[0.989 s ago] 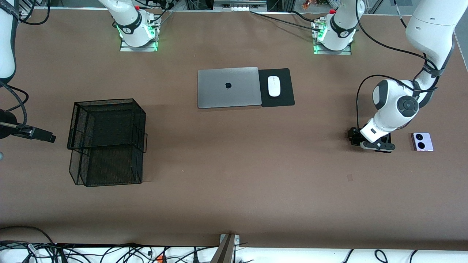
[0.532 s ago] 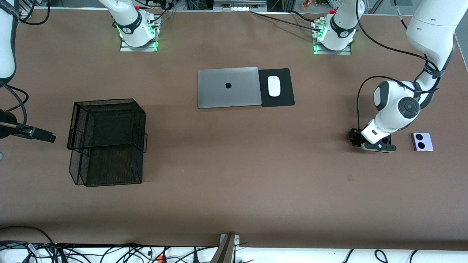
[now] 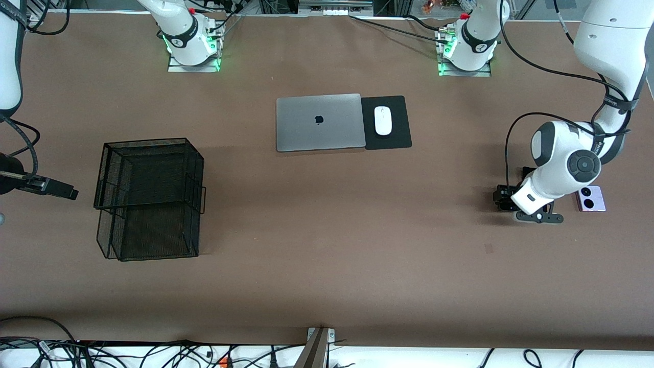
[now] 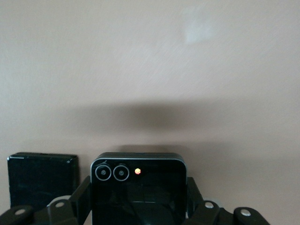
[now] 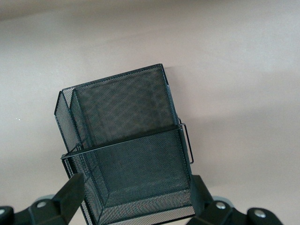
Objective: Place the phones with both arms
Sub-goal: 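Lift the flip phone and carry it toward the laptop with the left gripper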
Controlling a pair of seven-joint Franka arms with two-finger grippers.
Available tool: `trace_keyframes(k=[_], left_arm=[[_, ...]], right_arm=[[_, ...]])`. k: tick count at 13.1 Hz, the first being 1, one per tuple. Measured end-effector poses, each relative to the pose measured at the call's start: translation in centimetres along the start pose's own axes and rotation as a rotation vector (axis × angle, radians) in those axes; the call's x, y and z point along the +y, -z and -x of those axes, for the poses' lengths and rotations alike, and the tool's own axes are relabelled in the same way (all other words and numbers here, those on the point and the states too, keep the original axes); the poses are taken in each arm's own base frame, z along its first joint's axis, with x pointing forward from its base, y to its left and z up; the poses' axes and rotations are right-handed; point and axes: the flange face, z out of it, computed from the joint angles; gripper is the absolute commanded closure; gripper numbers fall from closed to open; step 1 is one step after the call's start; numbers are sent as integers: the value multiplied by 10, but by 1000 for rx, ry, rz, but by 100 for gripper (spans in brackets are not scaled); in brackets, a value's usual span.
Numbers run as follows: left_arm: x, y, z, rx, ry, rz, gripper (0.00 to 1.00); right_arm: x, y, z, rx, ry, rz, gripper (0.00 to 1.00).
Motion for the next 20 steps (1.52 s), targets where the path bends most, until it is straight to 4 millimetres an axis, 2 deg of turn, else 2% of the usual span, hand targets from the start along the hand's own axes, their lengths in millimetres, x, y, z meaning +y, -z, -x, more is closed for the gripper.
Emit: trace_keyframes(k=[2, 4, 8, 10, 14, 17, 20], left_arm=[[52, 22, -17, -4, 47, -12, 90], [120, 34, -29, -6, 100, -21, 90], [213, 47, -44, -16, 185, -35, 90], [267, 49, -48, -4, 232, -17, 92], [386, 39, -38, 4, 327, 52, 92], [450, 45, -41, 37, 422, 132, 92], [501, 51, -45, 122, 526, 314, 92]], right_arm=[[0, 0, 0, 0, 0, 0, 0], [0, 0, 0, 1, 0, 0, 0], [0, -1, -1, 1, 0, 0, 0], [0, -1, -1, 2, 0, -1, 0], [-6, 0, -1, 4, 0, -42, 0], [-13, 0, 0, -6, -5, -120, 0], [-14, 0, 0, -7, -4, -122, 0]])
